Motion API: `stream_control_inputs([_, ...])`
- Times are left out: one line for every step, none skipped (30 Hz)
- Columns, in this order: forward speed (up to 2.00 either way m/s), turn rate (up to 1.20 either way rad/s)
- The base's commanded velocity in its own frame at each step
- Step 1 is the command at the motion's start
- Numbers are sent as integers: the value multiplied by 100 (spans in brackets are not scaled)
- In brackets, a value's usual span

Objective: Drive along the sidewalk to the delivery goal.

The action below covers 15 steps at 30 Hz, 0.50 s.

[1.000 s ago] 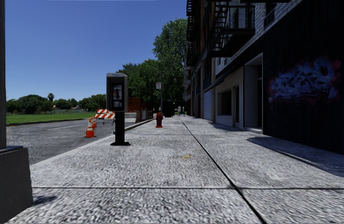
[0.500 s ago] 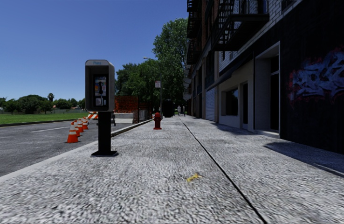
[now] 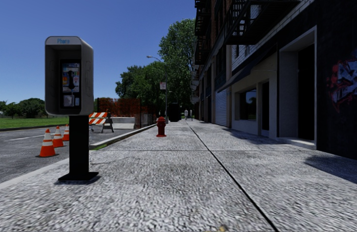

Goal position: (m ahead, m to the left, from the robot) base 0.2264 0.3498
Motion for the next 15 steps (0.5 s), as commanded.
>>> stream_control_inputs([200, 0])
stream_control_inputs([200, 0])
stream_control_inputs([200, 0])
stream_control_inputs([200, 0])
stream_control_inputs([200, 0])
stream_control_inputs([200, 0])
stream_control_inputs([200, 0])
stream_control_inputs([200, 0])
stream_control_inputs([200, 0])
stream_control_inputs([122, 0])
stream_control_inputs([83, 0])
stream_control_inputs([0, 0])
stream_control_inputs([0, 0])
stream_control_inputs([0, 0])
stream_control_inputs([0, 0])
